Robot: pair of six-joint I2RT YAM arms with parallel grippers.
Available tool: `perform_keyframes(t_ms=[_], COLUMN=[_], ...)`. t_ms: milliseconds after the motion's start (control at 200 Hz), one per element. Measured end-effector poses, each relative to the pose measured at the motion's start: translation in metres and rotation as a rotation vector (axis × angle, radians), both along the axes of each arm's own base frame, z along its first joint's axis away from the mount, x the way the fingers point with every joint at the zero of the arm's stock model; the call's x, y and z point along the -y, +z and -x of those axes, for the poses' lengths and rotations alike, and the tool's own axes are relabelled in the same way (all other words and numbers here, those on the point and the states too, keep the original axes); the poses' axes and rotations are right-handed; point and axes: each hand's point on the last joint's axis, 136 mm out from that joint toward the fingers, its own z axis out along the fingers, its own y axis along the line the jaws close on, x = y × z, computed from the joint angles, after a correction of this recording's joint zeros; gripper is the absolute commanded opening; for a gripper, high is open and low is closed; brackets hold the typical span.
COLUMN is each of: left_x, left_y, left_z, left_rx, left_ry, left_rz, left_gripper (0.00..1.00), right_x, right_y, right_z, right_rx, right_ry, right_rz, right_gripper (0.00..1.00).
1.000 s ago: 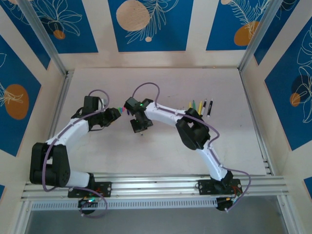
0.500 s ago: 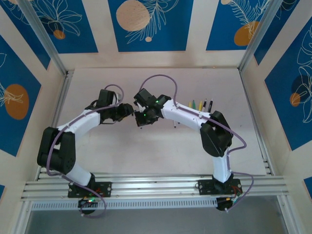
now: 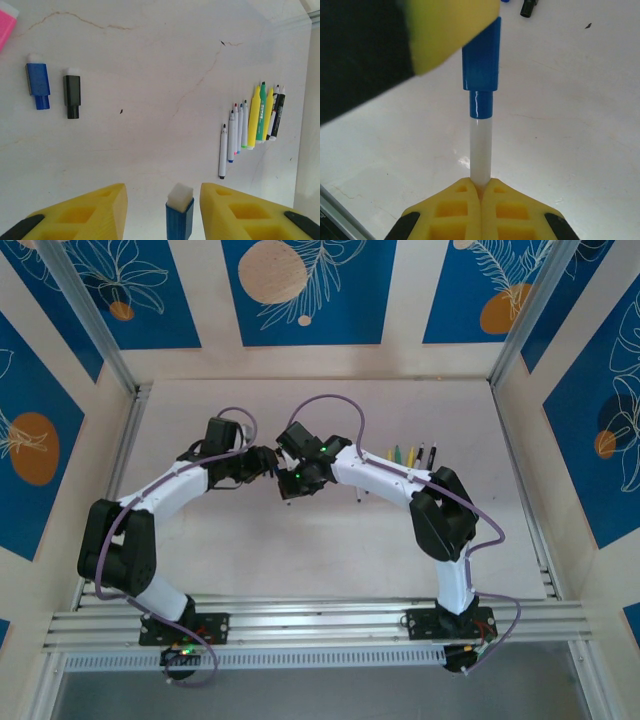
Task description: Open the pen caps
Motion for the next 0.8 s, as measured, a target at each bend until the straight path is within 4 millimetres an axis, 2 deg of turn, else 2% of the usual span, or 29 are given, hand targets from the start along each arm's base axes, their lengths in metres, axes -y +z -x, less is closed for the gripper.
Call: perform_keyframes(t_ms=[370, 800], left_x=[0.008, 0.011], left_y=[0.000, -0.003], left_z=[0.000, 0.001], left_rx=[-0.008, -0.023], left_ry=[-0.010, -0.011], left_rz=[0.007, 0.012], left_gripper=[0.38, 0.22], right_x=[-0.005, -0.011], right_y=[0.004, 0.010], right_z=[0.002, 0.000], right_rx=[-0.008, -0.005], right_ry=[0.013, 0.007], right_rz=[-0.026, -0.055], right_gripper=[0.00, 0.00])
